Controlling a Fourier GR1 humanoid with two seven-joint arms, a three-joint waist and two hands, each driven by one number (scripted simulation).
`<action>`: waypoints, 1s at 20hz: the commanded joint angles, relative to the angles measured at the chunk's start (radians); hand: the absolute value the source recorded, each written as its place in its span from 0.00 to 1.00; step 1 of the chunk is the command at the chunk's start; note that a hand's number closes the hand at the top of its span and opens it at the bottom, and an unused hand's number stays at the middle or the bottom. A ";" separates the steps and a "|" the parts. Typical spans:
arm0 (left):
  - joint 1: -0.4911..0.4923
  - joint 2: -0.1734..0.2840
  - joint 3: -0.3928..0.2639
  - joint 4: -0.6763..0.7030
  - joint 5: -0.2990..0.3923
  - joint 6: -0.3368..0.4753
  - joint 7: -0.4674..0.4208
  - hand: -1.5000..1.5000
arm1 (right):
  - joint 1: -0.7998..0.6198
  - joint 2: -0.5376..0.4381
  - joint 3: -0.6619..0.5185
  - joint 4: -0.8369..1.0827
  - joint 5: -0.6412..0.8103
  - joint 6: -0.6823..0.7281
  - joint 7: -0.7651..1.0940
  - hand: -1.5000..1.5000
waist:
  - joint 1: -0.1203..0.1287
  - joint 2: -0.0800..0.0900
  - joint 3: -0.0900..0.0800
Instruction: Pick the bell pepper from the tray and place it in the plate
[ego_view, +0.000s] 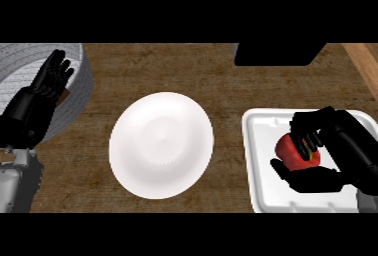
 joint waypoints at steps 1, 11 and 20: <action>-0.007 -0.013 0.008 0.060 -0.011 -0.017 -0.060 0.50 | -0.101 0.108 0.091 -0.020 0.045 0.028 0.119 1.00 | 0.008 0.004 0.000; -0.008 -0.026 -0.017 -0.034 -0.027 -0.014 0.032 0.50 | -0.411 0.435 0.211 0.219 0.121 0.045 0.354 1.00 | 0.022 0.003 0.000; 0.000 -0.051 -0.016 -0.004 -0.042 -0.019 -0.017 0.50 | -0.524 0.453 0.458 0.647 0.147 -0.338 0.335 1.00 | 0.028 0.005 0.001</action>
